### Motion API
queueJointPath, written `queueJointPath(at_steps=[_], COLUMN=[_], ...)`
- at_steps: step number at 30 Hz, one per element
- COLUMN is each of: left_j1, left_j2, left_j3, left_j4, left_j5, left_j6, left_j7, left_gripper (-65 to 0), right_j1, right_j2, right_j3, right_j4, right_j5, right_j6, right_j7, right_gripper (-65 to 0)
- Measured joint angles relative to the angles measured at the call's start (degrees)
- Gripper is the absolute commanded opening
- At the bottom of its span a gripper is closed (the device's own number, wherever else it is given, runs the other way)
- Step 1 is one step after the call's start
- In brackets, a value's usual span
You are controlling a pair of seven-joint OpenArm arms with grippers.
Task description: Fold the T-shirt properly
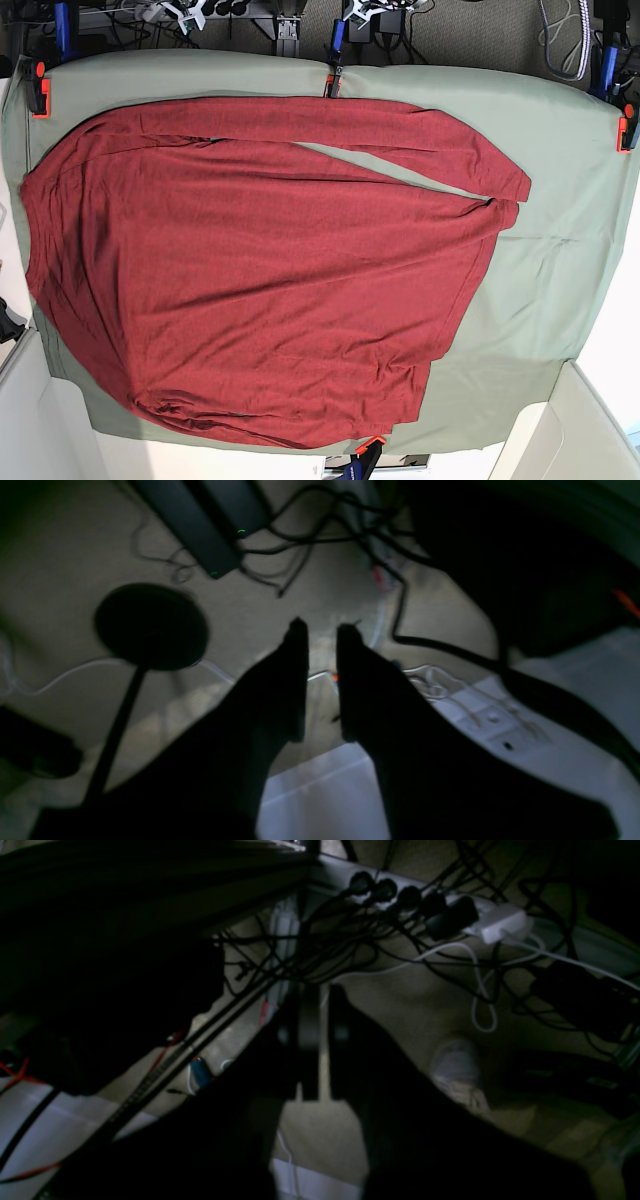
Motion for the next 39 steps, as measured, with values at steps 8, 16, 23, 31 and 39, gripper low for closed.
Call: queueJointPath(at_steps=[8,16,23,31,39], left_j1=[0.15,1.38,7.50,19.45,30.93], left_j2=[0.00,-0.70,-4.35,-8.24,-11.61], left_j3=[0.00,-0.02,-1.01,-14.43,-27.71], left_j4=[0.00,1.95,13.35,32.92,55.12], left_j5=[1.77,0.13,-5.38,-8.37,-15.93], left_j6=[-2.08,-8.26,-13.66,-18.78,-22.82], left_j7=[2.03,4.70,4.92,4.57,9.16], left_gripper=[-54.9,-54.8,-54.8,-54.8,-52.6], right_j1=[-0.02,-2.05,-12.85,-28.87,-44.30], right_j2=[0.81,3.28,3.93,6.67,9.05], right_j3=[0.00,0.07,0.09,0.11,1.33], right_j4=[0.04,2.14,16.28,41.44,70.75], right_j5=[0.00,0.00,2.23,16.63,26.62], right_j6=[3.89,10.25,14.27,14.64,14.93], right_j7=[0.00,0.24,-0.24,-0.72,-1.22], right_gripper=[-62.8,-62.8,-62.8,-62.8,-62.8])
